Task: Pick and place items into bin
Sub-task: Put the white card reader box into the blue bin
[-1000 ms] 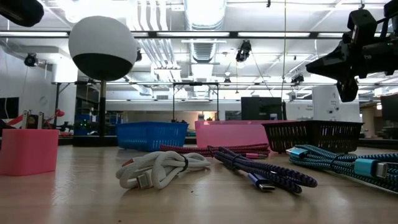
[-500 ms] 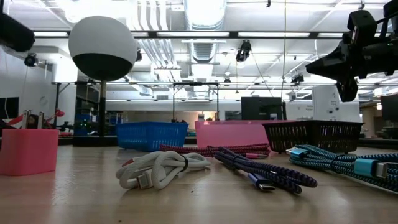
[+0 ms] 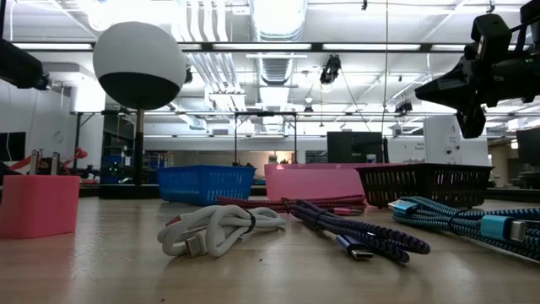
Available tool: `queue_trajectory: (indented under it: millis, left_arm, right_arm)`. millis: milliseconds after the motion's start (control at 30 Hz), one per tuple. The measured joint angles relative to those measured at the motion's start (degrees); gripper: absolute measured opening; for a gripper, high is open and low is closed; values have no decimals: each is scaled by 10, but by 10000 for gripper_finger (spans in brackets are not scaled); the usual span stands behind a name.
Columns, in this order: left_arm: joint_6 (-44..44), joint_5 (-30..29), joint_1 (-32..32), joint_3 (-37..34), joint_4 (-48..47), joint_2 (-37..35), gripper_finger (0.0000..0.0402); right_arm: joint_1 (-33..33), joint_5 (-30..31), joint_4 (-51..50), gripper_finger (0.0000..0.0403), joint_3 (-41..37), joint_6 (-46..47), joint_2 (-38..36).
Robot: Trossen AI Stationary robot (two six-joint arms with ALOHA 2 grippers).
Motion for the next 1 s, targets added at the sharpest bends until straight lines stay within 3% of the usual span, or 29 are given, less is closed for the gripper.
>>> queue_trajectory:
  millis: [233,633,1000]
  left_arm:
    - [41,0,0,0,12,0,162]
    - [40,-4,0,0,9,0,16]
    - [41,-12,1,1,2,0,15]
  right_arm:
    - [0,0,0,9,0,0,0]
    - [0,0,0,9,0,0,0]
    - [0,0,0,9,0,6,0]
